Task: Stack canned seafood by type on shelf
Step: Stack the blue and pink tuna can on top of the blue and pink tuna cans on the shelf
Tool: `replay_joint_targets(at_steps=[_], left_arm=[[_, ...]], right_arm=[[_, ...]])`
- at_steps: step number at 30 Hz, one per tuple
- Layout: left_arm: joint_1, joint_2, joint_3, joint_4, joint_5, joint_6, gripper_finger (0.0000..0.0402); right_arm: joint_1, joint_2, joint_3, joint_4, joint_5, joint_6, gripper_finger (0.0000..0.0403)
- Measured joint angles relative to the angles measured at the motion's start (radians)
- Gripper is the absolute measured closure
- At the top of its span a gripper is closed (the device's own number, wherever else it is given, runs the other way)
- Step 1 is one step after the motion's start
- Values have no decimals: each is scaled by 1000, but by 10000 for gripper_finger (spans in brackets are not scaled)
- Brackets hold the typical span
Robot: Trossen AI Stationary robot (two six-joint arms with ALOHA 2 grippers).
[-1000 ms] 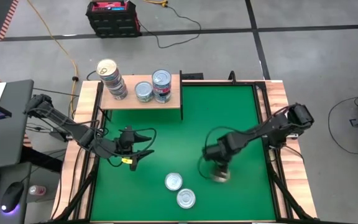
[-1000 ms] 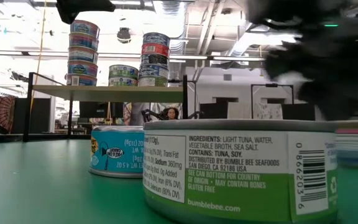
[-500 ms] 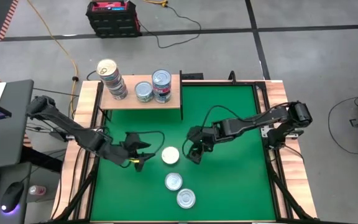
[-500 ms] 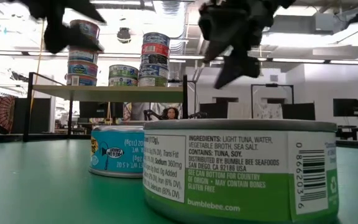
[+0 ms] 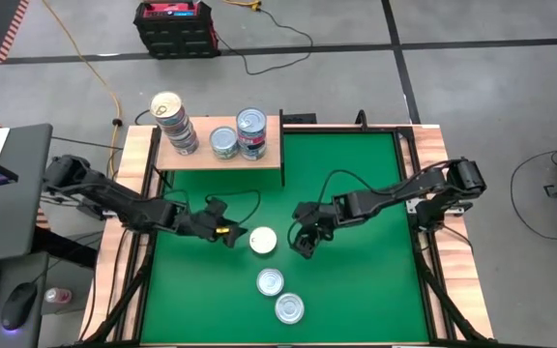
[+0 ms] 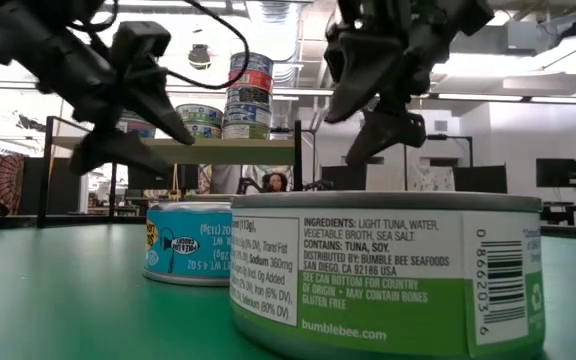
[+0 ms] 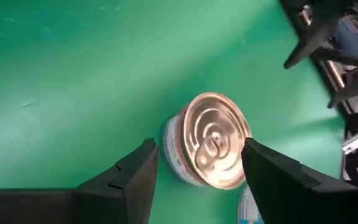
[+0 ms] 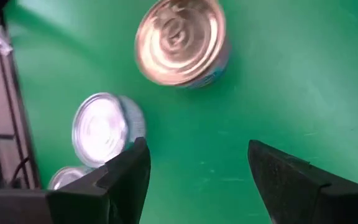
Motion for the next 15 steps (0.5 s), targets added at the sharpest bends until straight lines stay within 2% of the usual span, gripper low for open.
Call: replay_joint_targets(at_steps=[9,15], left_arm=[[69,190,0,165,94,-16,207],[70,257,0,232,116,-16,223]], right_arm=[[0,0,-3,31,29,8,113],[-1,0,-3,48,30,8,113]])
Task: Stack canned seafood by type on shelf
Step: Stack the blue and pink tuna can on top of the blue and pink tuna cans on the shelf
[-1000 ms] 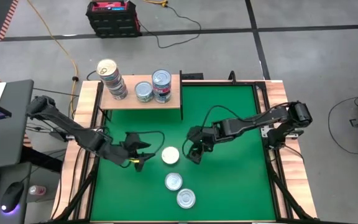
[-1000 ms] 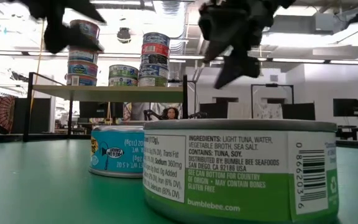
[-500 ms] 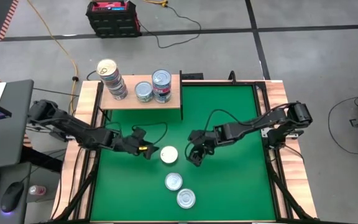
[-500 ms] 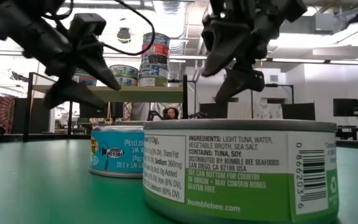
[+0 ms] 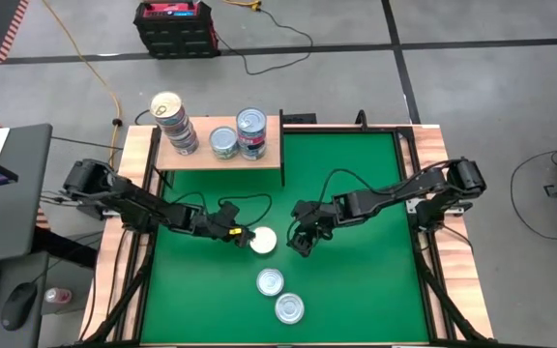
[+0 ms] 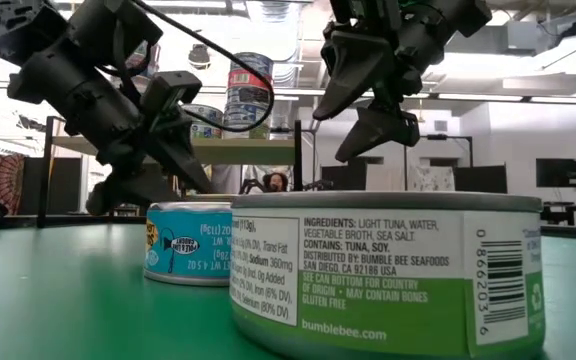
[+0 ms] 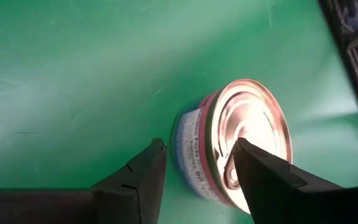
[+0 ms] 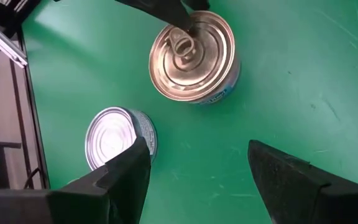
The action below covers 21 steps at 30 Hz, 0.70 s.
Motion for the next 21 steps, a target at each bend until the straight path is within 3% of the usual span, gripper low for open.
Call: replay_joint_targets(at_steps=[8,14,21], left_arm=[[11,53,2,61,3,0,273],[25,54,2,76,34,9,385],[50,48,3,24,45,-44,400]], right_arm=[[0,0,0,20,0,0,113],[5,0,0,27,-12,0,113],[17,0,0,26,-19,7,113]])
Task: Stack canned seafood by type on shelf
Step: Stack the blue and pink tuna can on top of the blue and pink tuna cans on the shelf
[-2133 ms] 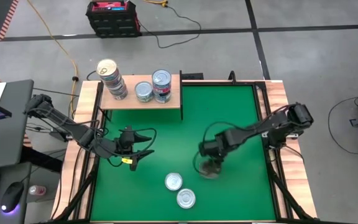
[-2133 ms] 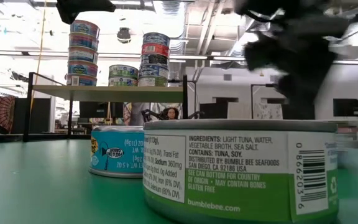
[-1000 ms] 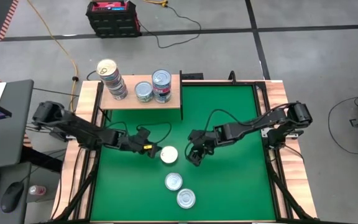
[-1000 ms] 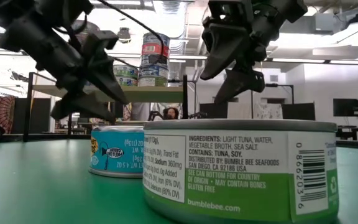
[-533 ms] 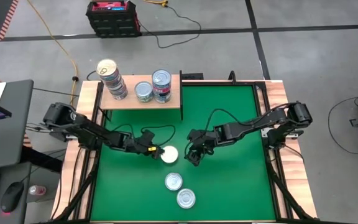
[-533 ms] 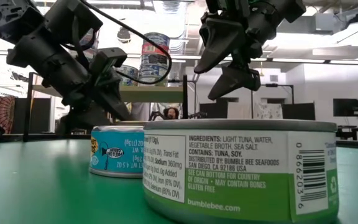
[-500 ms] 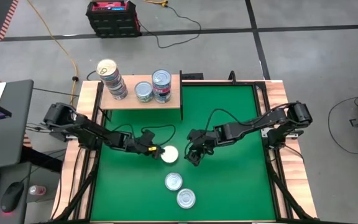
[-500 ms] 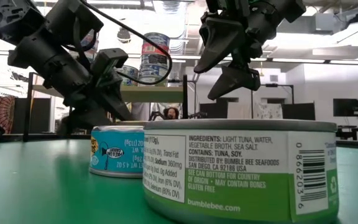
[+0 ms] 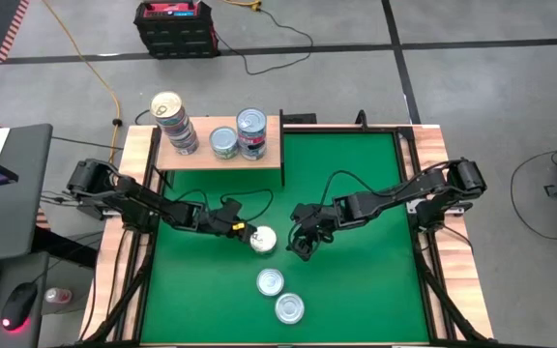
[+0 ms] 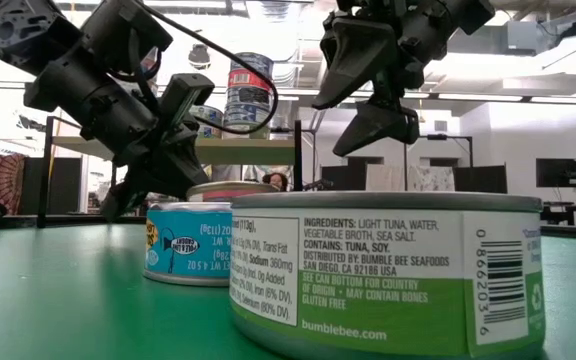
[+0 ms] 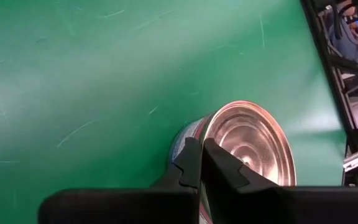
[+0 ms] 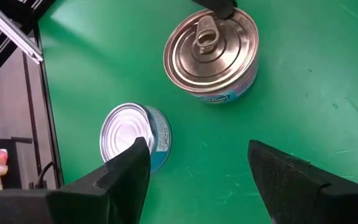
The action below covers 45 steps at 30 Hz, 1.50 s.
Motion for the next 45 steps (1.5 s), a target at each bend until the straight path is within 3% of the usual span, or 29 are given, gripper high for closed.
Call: replay_joint_targets(at_steps=[11,20,25,29,33,38,45], left_arm=[[9,4,-3,-122,-6,-13,401],[11,-25,-4,-147,64,76,401],[-21,-148,21,-340,31,120,401],[-73,-241,100,-550,-22,277,401],[-96,-273,177,-616,-42,320,395],[-112,-237,220,-588,-21,234,334],[-170,-146,247,-590,-66,-42,216]], right_arm=[[1,0,0,-1,0,2,113],[-12,0,0,-5,1,2,113],[-13,0,0,-19,2,1,113],[-22,0,0,-37,1,0,113],[-40,0,0,-62,42,0,113],[-74,0,-1,-77,89,-7,113],[-104,0,-1,-82,88,-22,113]])
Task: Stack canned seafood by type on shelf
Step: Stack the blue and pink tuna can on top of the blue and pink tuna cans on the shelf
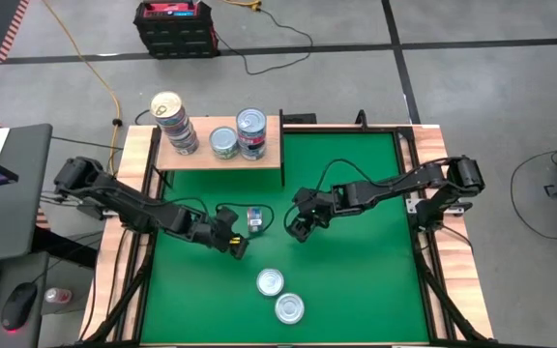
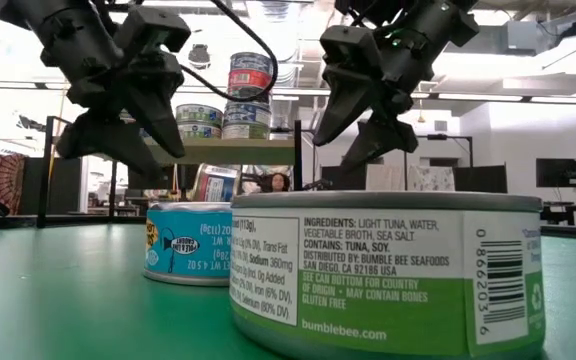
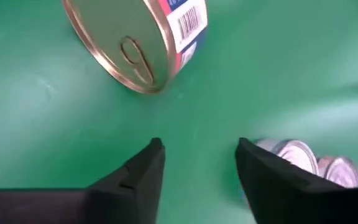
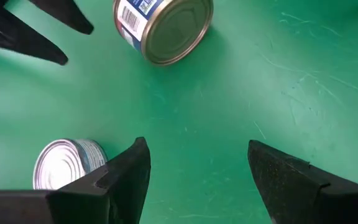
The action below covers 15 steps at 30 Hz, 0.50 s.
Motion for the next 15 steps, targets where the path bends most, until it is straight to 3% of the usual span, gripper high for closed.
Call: replay_joint_targets(at_steps=[3,7,15], left_arm=[[-26,51,29,-1,-79,-100,190],[-44,125,117,-58,-193,-173,185],[-65,303,443,-501,-367,-282,184]], right_arm=[[-2,0,0,0,0,-21,113],[-14,0,0,-10,0,-51,113],[-83,-8,1,-119,-34,-162,113]])
